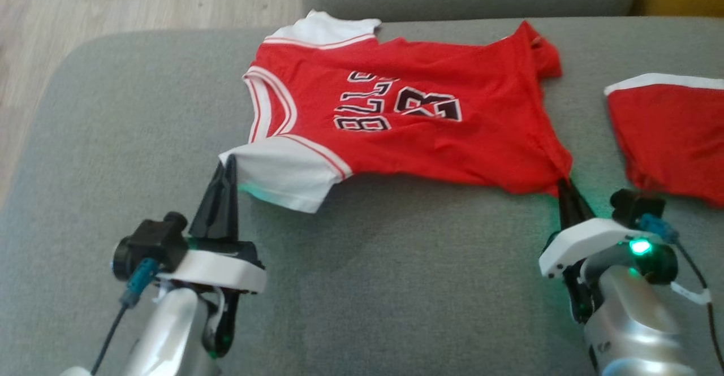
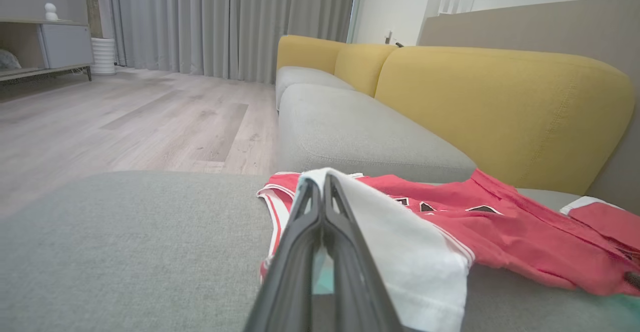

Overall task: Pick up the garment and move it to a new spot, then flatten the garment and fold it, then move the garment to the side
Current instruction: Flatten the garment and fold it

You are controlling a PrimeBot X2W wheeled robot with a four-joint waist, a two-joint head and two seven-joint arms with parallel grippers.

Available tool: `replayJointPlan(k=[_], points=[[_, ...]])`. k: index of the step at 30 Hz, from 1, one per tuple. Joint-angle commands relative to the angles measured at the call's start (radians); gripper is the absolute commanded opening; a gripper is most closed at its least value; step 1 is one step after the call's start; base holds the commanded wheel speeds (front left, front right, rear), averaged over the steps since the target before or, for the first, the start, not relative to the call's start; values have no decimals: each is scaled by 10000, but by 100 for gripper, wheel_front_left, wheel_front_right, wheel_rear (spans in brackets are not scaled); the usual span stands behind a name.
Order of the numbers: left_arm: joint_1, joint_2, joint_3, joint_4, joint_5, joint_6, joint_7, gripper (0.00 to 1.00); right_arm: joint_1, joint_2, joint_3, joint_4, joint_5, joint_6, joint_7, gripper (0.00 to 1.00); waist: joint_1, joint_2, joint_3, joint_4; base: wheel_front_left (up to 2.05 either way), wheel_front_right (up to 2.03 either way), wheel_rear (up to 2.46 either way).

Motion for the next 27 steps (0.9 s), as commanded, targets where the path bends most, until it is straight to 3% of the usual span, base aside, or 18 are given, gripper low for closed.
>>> replayJointPlan(k=[1, 8, 13, 21, 27], points=[[-143, 292, 484, -272, 101, 66, -97, 0, -83, -10, 125, -434, -113, -19, -149, 0, 0, 0, -180, -166, 0, 0, 0], [-125, 553, 877, -520, 241, 42, -97, 0, 162, -10, 119, -2100, -229, -19, 214, 0, 0, 0, -658, -482, 0, 0, 0], [-492, 632, 940, -848, 131, -137, -86, 0, 461, -31, 518, -4339, 132, -19, 1265, 0, 0, 0, -1083, -506, 0, 0, 0], [-2014, 753, 1227, -1931, -623, -342, 551, 0, 315, -713, 774, -7369, 791, -19, 2648, 0, 0, 0, -1505, -451, 0, 0, 0], [-2730, 741, 1667, -3247, -1314, -226, 1214, 0, 274, -1085, 809, -9158, 1205, -19, 3307, 0, 0, 0, -1654, -500, 0, 0, 0]])
